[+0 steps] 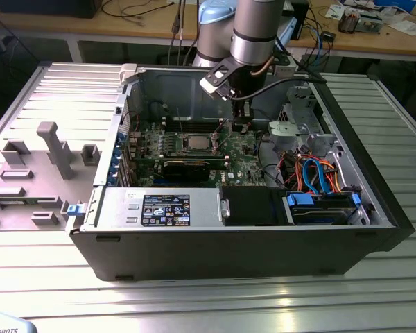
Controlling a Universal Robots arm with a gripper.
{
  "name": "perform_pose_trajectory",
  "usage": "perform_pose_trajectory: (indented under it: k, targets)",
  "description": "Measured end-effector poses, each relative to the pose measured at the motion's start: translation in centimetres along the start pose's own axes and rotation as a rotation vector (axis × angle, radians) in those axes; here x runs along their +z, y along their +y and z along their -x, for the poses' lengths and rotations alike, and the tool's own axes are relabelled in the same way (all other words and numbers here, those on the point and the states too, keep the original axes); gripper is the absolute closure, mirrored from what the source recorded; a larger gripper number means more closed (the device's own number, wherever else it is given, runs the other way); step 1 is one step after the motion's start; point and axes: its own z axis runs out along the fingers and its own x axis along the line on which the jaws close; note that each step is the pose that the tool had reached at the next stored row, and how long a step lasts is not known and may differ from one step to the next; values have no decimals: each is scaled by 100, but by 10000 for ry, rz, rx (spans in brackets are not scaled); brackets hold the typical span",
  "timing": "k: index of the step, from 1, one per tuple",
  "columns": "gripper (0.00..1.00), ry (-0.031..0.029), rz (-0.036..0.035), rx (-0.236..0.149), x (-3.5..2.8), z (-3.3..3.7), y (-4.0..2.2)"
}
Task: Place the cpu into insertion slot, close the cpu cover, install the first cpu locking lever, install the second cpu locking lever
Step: 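Close the cpu cover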
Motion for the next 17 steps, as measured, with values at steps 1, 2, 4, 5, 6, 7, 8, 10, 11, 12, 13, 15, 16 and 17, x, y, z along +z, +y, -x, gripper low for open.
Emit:
perform_pose_trajectory:
  k: [1,2,4,5,6,7,8,10,11,12,13,15,16,17]
  targets:
    - [89,0,0,0,1,0,-3]
    - [89,0,0,0,1,0,-4]
    - [89,0,0,0,1,0,-8]
    - [89,0,1,0,2,0,-10]
    - [89,0,0,0,2,0,-13]
    - [89,0,0,0,3,0,-16]
    - [89,0,0,-1,3,0,-17]
    - [89,0,1,1,5,0,-23]
    - [89,0,0,1,5,0,-29]
    - [89,1,0,1,6,-1,-34]
    - [89,0,0,0,7,-1,-43]
    - [89,0,1,0,8,-1,-57]
    - [89,1,0,0,8,-1,-61]
    - [89,1,0,0,9,-1,-64]
